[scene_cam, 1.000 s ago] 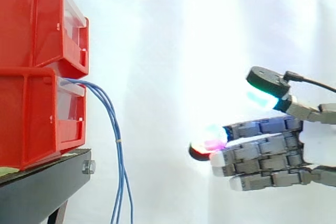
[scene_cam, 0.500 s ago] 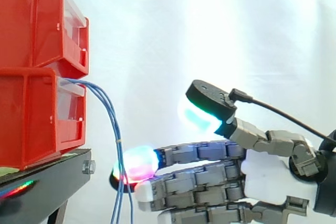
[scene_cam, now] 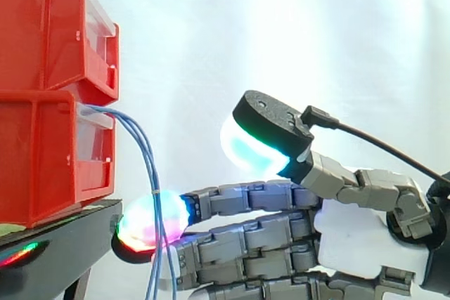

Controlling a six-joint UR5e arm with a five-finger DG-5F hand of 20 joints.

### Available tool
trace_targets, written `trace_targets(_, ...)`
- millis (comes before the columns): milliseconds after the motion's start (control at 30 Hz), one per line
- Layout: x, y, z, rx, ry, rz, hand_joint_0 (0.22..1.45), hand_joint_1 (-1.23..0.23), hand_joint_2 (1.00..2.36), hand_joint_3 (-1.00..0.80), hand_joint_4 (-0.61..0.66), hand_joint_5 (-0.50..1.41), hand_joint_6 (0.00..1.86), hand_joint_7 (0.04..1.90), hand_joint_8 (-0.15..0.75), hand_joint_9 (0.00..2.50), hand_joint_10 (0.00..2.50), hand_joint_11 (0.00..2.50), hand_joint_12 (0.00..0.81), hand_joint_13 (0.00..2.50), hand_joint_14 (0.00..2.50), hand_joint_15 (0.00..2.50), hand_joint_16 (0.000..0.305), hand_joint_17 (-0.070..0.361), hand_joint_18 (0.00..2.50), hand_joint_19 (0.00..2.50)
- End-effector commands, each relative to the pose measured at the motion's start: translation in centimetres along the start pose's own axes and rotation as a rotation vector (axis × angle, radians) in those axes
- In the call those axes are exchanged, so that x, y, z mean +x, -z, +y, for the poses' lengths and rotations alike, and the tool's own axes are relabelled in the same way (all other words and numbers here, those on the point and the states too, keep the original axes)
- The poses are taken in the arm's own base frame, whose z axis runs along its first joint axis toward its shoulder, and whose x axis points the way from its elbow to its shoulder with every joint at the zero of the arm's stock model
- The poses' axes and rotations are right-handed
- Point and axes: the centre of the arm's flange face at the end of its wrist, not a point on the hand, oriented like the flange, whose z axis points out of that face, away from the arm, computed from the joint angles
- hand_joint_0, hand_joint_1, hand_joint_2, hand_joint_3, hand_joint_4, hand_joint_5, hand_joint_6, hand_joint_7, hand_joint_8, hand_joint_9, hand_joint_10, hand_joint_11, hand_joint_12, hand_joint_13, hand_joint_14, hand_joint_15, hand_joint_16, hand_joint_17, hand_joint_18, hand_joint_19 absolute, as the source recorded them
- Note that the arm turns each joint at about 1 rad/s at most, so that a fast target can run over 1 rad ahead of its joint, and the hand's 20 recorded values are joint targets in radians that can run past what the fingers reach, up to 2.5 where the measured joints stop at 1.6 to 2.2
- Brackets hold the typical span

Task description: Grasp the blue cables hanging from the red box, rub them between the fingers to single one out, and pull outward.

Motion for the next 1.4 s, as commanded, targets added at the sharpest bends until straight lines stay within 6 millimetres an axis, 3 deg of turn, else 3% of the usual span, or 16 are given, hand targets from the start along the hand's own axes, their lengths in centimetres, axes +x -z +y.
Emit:
trace_targets(0,0.1,0.3,-0.3,0.022,-0.004,0.010,0.54,-0.46,1.00,-0.50,0.22,-0.23,0.50,0.75,0.247,0.34,0.00,0.14,0.320,0.30,0.01,0.24,0.042,0.093,0.31,0.36)
trace_targets(133,0.6,0.9,-2.8,0.051,-0.031,0.030,0.54,-0.46,1.00,-0.50,0.23,-0.22,0.50,0.74,0.247,0.36,0.00,0.15,0.321,0.33,0.01,0.24,0.042,0.094,0.33,0.36)
trace_targets(533,0.9,0.7,-2.7,0.026,-0.073,0.052,0.57,-0.48,1.00,-0.48,0.23,-0.19,0.50,0.75,0.244,0.52,0.01,0.18,0.315,0.46,0.01,0.28,0.040,0.090,0.40,0.37)
trace_targets(733,1.1,0.4,-2.2,0.016,-0.081,0.059,0.61,-0.53,1.00,-0.47,0.23,-0.16,0.50,0.77,0.237,0.62,0.01,0.18,0.307,0.53,0.01,0.29,0.037,0.083,0.42,0.37)
trace_targets(1000,2.1,-1.1,0.1,-0.016,-0.128,0.146,0.66,-0.62,1.00,-0.49,0.19,-0.14,0.50,0.77,0.222,0.74,0.01,0.21,0.293,0.64,0.01,0.32,0.035,0.079,0.48,0.37)
trace_targets(1233,2.2,-1.0,1.9,0.014,-0.114,0.158,0.65,-0.63,1.00,-0.49,0.20,-0.13,0.50,0.80,0.225,0.76,0.01,0.23,0.293,0.66,0.01,0.34,0.035,0.078,0.50,0.38)
trace_targets(1367,2.4,-0.7,1.8,0.031,-0.111,0.165,0.64,-0.62,1.00,-0.49,0.20,-0.12,0.50,0.85,0.226,0.77,0.01,0.24,0.291,0.66,0.01,0.34,0.035,0.078,0.51,0.39)
